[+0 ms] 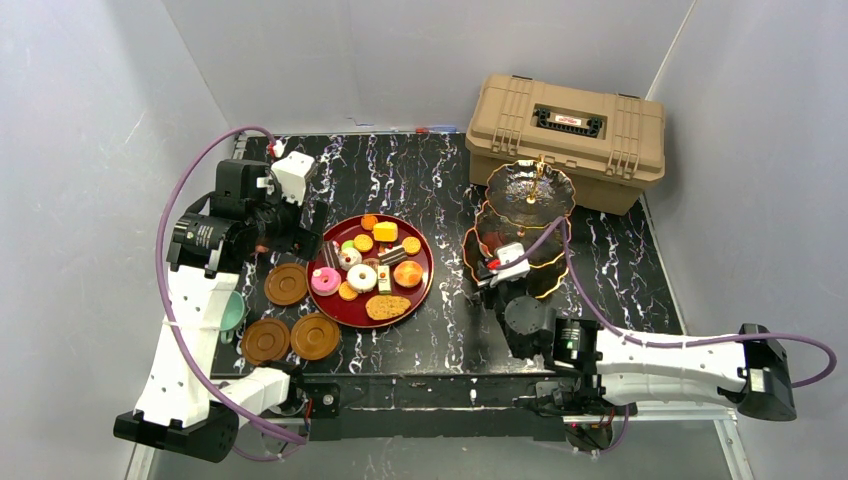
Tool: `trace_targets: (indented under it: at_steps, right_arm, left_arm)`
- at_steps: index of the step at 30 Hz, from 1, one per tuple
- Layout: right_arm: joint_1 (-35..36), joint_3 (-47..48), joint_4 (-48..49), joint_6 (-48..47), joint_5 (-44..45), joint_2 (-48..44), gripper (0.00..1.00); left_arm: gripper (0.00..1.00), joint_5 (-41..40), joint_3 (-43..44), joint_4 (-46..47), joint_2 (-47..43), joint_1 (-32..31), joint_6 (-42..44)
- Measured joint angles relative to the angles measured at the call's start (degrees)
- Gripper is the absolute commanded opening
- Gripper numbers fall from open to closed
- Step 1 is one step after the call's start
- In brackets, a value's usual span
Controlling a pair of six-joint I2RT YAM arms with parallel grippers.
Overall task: Serve the afternoon tea
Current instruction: Adjust the clamp.
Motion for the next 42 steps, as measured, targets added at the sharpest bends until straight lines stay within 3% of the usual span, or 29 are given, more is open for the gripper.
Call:
trace_targets:
  at_steps: [5, 15, 21, 28, 34, 42]
  right_arm:
    - [-0.09, 1.88, -0.72, -0.87, -2.58, 0.33, 0.01]
    - [-0.17, 17.44, -1.73, -1.62, -10.91, 2.32, 0.01]
    - [-0.17, 26.82, -1.53, 2.95, -13.90, 14.62, 0.01]
    - [-0.17, 36.89, -2.01, 9.40, -14.80, 30.03, 0.01]
    - [-0.11, 44.81, -4.37, 14.71, -14.32, 36.85, 0.01]
    - [0.00, 53.59, -6.93, 20.39, -13.16, 40.02, 0.01]
  left_arm:
    - [0.98, 0.68, 0.00, 0.00, 0.00, 0.00, 0.02]
    - [0.98, 8.46, -0.09, -0.20, -1.42, 0.04, 2.25]
    - [0.98, 17.55, -5.84, 1.62, -8.33, 0.04, 7.65]
    - [0.98, 20.57, -16.94, 7.32, -19.43, 0.04, 12.72]
    - [0.98, 21.81, -25.09, 13.07, -25.44, 0.04, 17.99]
    - [0.93, 23.74, -26.21, 17.66, -24.48, -0.07, 21.31]
